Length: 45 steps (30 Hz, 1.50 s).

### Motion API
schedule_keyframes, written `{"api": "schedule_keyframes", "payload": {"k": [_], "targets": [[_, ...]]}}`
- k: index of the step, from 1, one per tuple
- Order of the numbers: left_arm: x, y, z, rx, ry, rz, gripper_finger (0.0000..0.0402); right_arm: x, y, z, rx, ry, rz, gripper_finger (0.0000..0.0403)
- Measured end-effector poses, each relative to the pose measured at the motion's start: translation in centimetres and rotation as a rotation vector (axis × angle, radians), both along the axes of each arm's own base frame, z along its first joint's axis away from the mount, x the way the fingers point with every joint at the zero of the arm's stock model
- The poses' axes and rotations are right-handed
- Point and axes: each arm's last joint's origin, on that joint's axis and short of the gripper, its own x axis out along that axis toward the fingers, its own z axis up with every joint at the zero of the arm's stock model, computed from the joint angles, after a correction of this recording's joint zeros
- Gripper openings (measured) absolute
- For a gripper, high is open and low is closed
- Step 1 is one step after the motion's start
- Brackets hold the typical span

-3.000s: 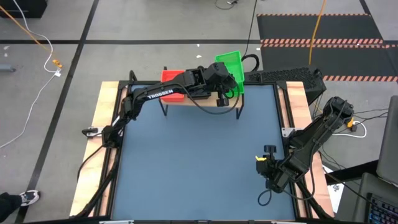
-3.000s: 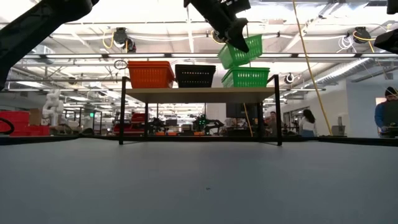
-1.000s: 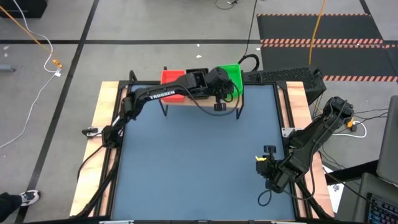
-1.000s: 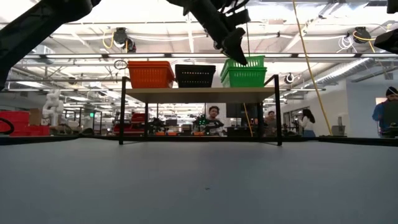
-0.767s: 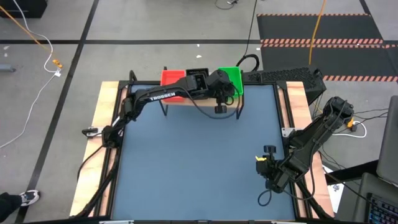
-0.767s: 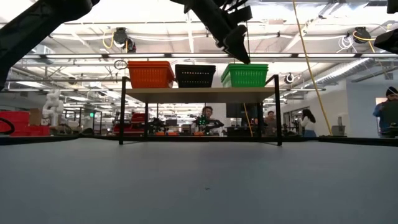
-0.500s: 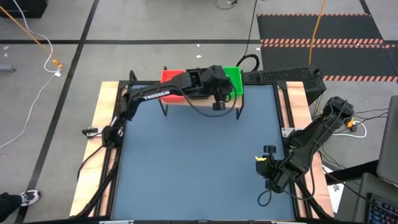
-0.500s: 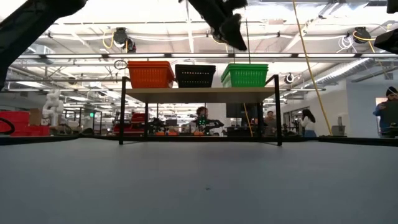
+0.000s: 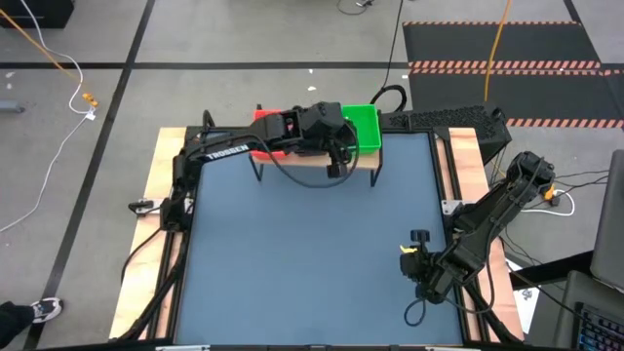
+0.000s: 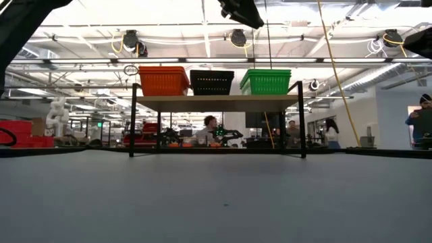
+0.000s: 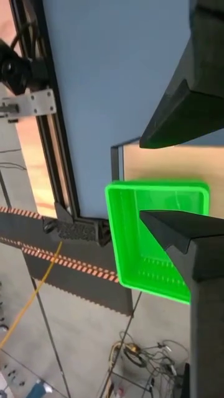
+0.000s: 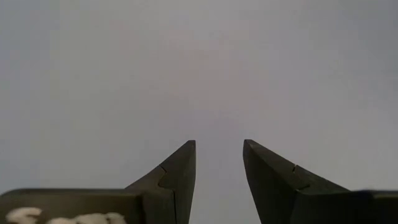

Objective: Stack baskets on shelf by color
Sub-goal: Return to Home Position

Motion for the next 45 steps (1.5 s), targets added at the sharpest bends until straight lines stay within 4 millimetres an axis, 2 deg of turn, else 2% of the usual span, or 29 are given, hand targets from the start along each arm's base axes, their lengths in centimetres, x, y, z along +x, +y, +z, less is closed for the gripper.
{"api": "schedule_keyframes", "payload": {"k": [5, 9, 12, 14, 17, 23, 27, 30, 38, 42, 45], "targets": [[0.2, -1.1, 0.0, 0.002, -0.002, -0.022, 0.0175, 0.2, 0.2, 0.1, 0.005, -0.015, 0.034, 0.0128], [0.3, -1.2, -0.1, -0.024, -0.004, -0.02, 0.0175, 0.2, 0.3, 0.1, 0.015, -0.023, 0.033, 0.0128], [0.5, -1.4, -1.5, -0.042, -0.002, -0.028, 0.0175, 0.3, 0.3, 0.1, 0.024, -0.031, 0.033, 0.0128], [0.5, -2.0, -3.1, -0.052, 0.015, -0.037, 0.0175, 0.4, 0.4, 0.1, 0.03, -0.036, 0.033, 0.0128], [-0.6, -2.8, -4.6, -0.054, -0.025, -0.049, 0.0175, 0.4, 0.4, 0.1, 0.034, -0.039, 0.032, 0.0128], [-4.9, -4.4, -5.6, -0.065, -0.193, -0.058, 0.0174, 0.5, 0.4, 0.2, 0.033, -0.042, 0.04, 0.0128], [-8.9, -5.5, -5.5, -0.079, -0.314, -0.068, 0.0174, 1.0, 0.3, 0.2, 0.039, -0.064, 0.057, 0.0128], [-11.7, -6.4, -6.3, -0.095, -0.39, -0.065, 0.0174, 1.8, 0.3, 0.4, 0.052, -0.103, 0.09, 0.0128], [-18.1, -9.4, -9.9, -0.131, -0.526, -0.038, 0.0174, 4.3, -0.1, 1.2, 0.056, -0.258, 0.195, 0.0128], [-20.8, -10.4, -11.8, -0.163, -0.588, -0.034, 0.0174, 6.2, -0.6, 2.3, -0.06, -0.445, 0.223, 0.0128], [-22.8, -10.7, -13.5, -0.175, -0.636, -0.028, 0.0159, 7.7, -1.1, 3.3, -0.139, -0.585, 0.271, 0.0128]]}}
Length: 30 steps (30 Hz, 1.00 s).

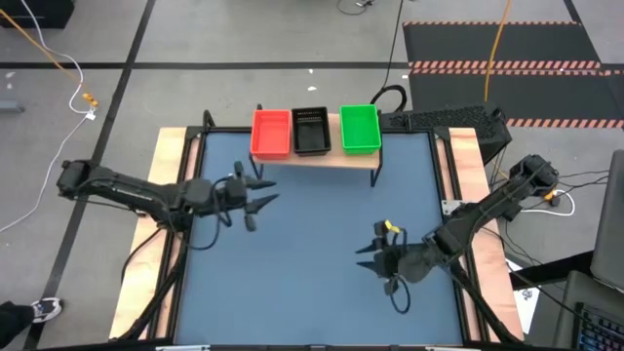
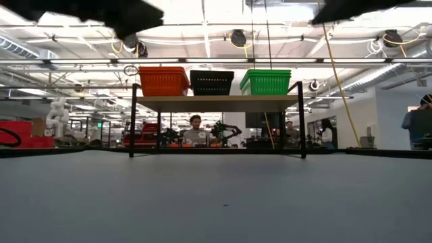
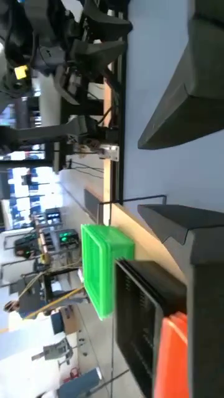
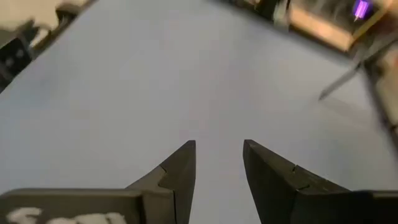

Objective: Stack baskets on shelf by color
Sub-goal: Return to Home Position

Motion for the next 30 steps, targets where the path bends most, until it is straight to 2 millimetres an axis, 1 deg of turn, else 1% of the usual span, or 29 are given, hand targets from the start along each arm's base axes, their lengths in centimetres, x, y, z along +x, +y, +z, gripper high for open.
{"api": "schedule_keyframes", "payload": {"k": [3, 6, 9, 11, 12, 14, 16, 19, 23, 26, 30], "targets": [[-2.1, 0.1, -1.5, -0.017, -0.063, -0.002, 0.0125, 1.2, -1.0, 0.2, -0.027, -0.122, 0.062, 0.0128], [-3.9, 0.3, -3.0, -0.027, -0.105, -0.004, 0.0082, 1.9, -3.1, -0.2, 0.024, -0.228, 0.085, 0.0122], [-5.4, 0.5, -4.0, -0.034, -0.156, -0.005, 0.0039, 1.3, -5.9, -1.6, 0.072, -0.313, 0.032, 0.01], [-6.2, 0.8, -4.6, -0.035, -0.178, 0.001, 0.0013, 0.4, -7.6, -2.1, 0.119, -0.394, -0.001, 0.0075], [-6.5, 0.9, -4.8, -0.036, -0.188, 0.006, 0.0007, -0.2, -8.3, -2.4, 0.144, -0.428, -0.014, 0.0059], [-7.1, 1.1, -5.2, -0.031, -0.199, 0.017, 0.0007, -1.5, -9.5, -2.5, 0.193, -0.499, -0.031, 0.0023], [-7.6, 1.3, -5.5, -0.02, -0.201, 0.026, 0.0009, -3.0, -10.4, -2.5, 0.221, -0.547, -0.046, 0.0007], [-8.1, 1.6, -6.2, 0.002, -0.162, 0.044, 0.0004, -5.0, -11.4, -2.3, 0.26, -0.607, -0.086, 0.0003], [-8.7, 2.0, -7.4, -0.017, -0.162, 0.058, 0.0006, -7.4, -12.1, -2.7, 0.286, -0.663, -0.103, 0.0001], [-9.1, 2.1, -8.4, -0.049, -0.152, 0.059, 0.0003, -8.8, -12.3, -3.6, 0.288, -0.683, -0.098, 0.0001], [-9.4, 2.3, -8.9, -0.109, -0.112, 0.111, 0.0007, -10.0, -12.5, -4.4, 0.302, -0.704, -0.098, 0.0001]]}}
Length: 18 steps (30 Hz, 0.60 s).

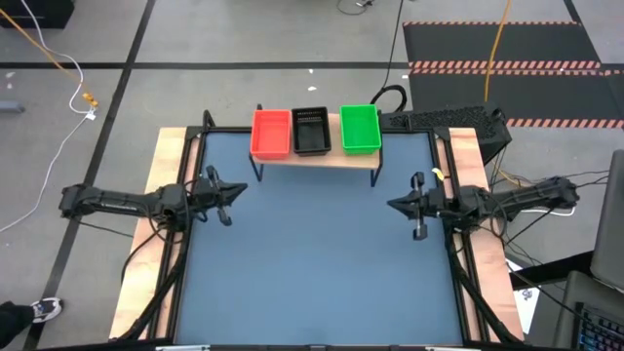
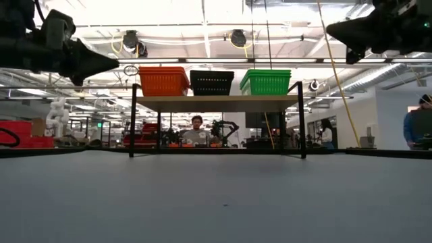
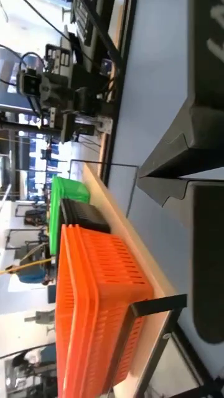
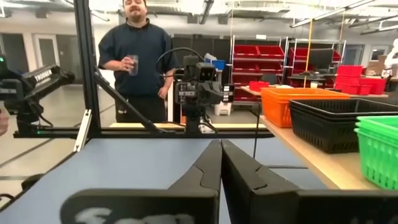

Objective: Stack baskets on shelf by color
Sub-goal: Return to Home Position

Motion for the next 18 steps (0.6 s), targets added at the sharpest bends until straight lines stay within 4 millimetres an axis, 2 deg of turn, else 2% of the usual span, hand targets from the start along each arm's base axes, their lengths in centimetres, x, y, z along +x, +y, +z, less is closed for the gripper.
{"api": "schedule_keyframes", "payload": {"k": [5, 12, 18], "targets": [[-0.4, -0.1, -0.1, -0.018, -0.002, -0.007, 0.0005, -1.0, -0.1, -0.2, 0.001, 0.011, 0.005, 0.0], [-1.0, -0.5, -1.0, -0.05, 0.081, -0.052, 0.0006, -2.2, 0.3, 0.4, -0.02, -0.074, 0.151, 0.0], [-1.5, -0.6, -0.4, 0.054, 0.044, -0.066, 0.0006, -3.0, 0.1, 0.6, -0.044, -0.111, 0.143, 0.0]]}}
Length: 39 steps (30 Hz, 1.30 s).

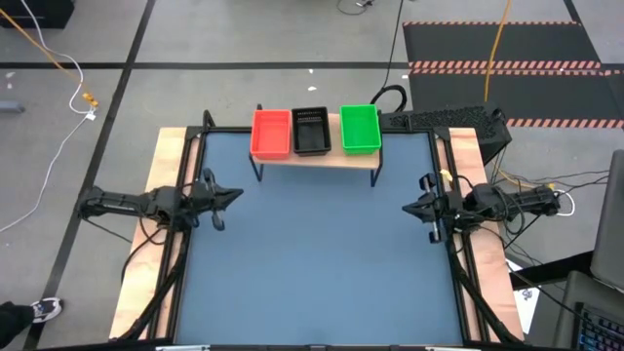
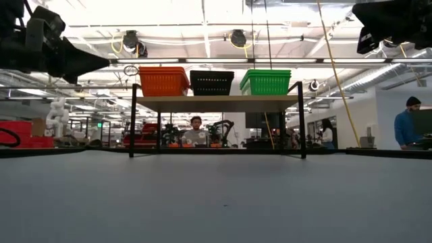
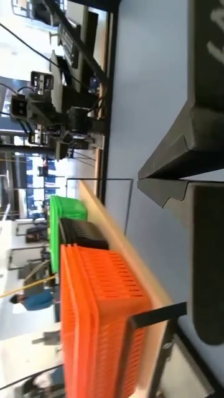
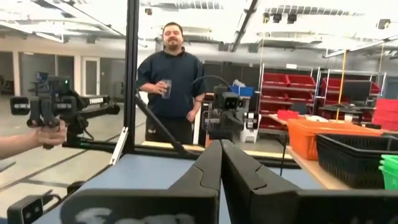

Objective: Stack baskets on shelf by color
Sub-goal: Return to Home Position

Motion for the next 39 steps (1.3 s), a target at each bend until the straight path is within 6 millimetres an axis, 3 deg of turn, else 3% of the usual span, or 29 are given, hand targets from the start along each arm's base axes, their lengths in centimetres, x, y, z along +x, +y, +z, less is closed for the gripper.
{"api": "schedule_keyframes", "payload": {"k": [6, 9, 12, 16, 20, 28, 39], "targets": [[-0.3, 0.0, 0.3, 0.067, -0.016, -0.009, 0.0006, 0.2, 0.0, -1.2, -0.023, 0.118, 0.0, 0.0], [-0.2, -0.2, 0.2, 0.068, -0.01, -0.094, 0.0007, 0.5, 0.1, -2.2, -0.011, 0.113, 0.007, 0.0], [-0.1, -0.5, 0.1, 0.049, -0.004, -0.195, 0.0003, 0.5, 0.2, -1.7, 0.013, 0.036, 0.05, 0.0], [-0.1, -0.7, 0.0, 0.026, 0.002, -0.261, 0.0005, 0.6, 0.3, -2.3, 0.014, 0.107, 0.061, 0.0], [-0.2, -0.7, 0.1, 0.032, 0.004, -0.258, 0.0003, 0.4, 0.3, -1.7, -0.01, 0.04, 0.072, 0.0], [-0.1, -0.7, 0.0, 0.045, 0.022, -0.255, 0.0003, 0.5, 0.5, -2.1, -0.03, 0.073, 0.131, 0.0], [-0.1, -0.7, 0.1, 0.045, 0.015, -0.255, 0.0036, 0.5, 0.5, -2.1, -0.029, 0.074, 0.13, 0.0]]}}
